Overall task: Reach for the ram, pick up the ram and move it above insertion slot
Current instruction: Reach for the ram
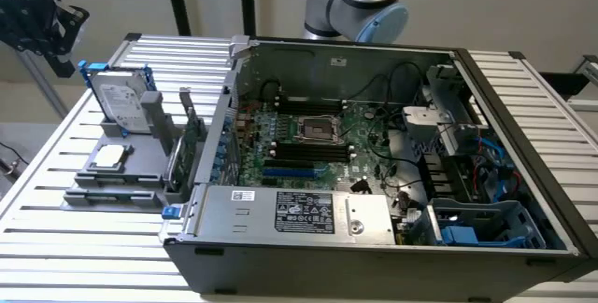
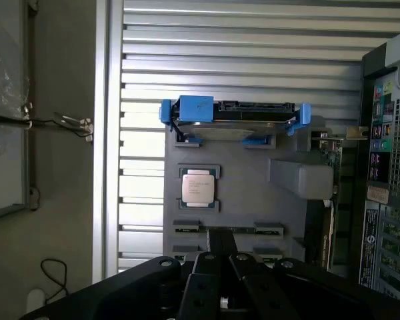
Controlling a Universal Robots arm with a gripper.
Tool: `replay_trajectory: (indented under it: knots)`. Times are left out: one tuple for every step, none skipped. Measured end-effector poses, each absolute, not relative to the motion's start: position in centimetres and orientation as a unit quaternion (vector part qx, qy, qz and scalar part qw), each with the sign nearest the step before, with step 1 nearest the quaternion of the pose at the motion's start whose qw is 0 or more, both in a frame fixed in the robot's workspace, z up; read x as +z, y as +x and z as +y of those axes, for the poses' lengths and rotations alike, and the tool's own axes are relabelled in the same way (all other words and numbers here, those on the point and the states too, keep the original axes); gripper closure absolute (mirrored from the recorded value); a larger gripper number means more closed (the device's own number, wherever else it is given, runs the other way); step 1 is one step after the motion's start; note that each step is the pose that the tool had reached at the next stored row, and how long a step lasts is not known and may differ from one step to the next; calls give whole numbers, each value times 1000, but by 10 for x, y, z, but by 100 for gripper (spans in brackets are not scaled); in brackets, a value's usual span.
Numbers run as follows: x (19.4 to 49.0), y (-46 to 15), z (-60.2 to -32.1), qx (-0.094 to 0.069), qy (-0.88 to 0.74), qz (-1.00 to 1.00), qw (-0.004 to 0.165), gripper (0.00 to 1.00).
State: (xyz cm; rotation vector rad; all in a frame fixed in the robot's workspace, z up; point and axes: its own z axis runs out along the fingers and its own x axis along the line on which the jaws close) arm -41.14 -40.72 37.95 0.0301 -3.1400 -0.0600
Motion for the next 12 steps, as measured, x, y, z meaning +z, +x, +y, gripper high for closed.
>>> replay_trajectory:
  knots:
    - [379, -411, -407, -19, 10, -1000, 0, 89]
    - [379, -411, -407, -19, 10, -1000, 0, 89]
    - [379, -411, -407, -19, 10, -1000, 0, 89]
    - [379, -411, -407, -19, 10, -1000, 0, 89]
    - [379, -411, -407, -19, 10, -1000, 0, 89]
    - [379, -411, -407, -19, 10, -1000, 0, 89]
    - [379, -410, -408, -19, 9, -1000, 1, 89]
    - [379, -408, -410, -19, 9, -1000, 1, 89]
    - [379, -405, -411, -19, 9, -1000, 2, 89]
    - [379, -403, -413, -19, 9, -1000, 2, 89]
    - [379, -400, -415, -19, 10, -1000, 3, 89]
    - [379, -398, -418, -19, 10, -1000, 3, 89]
